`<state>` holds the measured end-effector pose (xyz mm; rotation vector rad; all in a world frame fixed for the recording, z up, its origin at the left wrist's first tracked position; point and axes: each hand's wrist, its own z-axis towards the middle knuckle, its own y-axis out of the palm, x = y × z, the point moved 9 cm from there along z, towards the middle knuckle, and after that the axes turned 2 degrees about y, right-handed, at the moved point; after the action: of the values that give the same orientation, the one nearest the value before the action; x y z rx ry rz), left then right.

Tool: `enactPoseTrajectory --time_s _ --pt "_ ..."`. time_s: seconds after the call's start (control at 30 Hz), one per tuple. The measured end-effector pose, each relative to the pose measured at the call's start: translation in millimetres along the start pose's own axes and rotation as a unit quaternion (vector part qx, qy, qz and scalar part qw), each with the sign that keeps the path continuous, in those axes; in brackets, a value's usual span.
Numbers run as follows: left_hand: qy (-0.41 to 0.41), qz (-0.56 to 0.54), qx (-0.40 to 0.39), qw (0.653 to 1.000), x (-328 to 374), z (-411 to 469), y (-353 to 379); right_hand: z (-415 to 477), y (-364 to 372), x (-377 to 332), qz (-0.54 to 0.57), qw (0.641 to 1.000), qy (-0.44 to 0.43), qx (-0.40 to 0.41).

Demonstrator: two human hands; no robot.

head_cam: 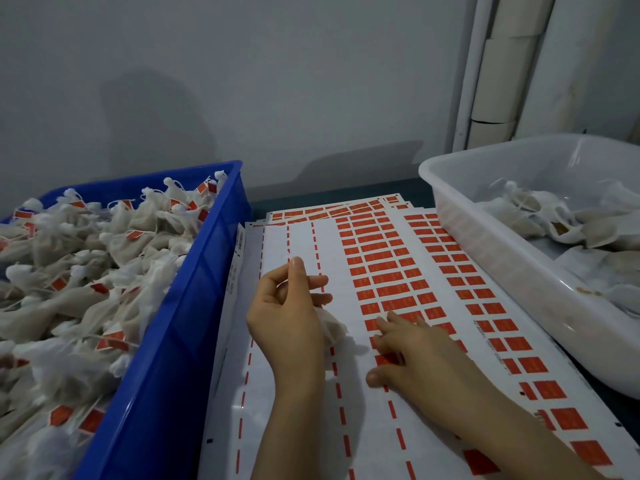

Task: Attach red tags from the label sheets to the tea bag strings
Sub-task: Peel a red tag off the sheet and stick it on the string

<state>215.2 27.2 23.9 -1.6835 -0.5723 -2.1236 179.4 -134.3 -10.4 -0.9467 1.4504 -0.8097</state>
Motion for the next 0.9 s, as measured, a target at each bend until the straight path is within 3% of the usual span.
enactPoseTrajectory --time_s 0.3,0.7,0.9 --pt "-0.005 -0.001 -0.006 1.000 -2.3 -0.4 1.3 -2.3 5.8 -4.9 -0.047 0.997 -0.064 -0.024" --pt "-0.021 -0.001 -0.004 1.000 -3.8 1.5 1.4 -9.1 3.1 -4.1 0.007 0.988 -0.112 0.103" --pt "-0.030 -0.007 -0.002 1.000 -5.8 1.8 1.3 -6.0 -1.3 1.0 0.042 0.987 -0.094 0.120"
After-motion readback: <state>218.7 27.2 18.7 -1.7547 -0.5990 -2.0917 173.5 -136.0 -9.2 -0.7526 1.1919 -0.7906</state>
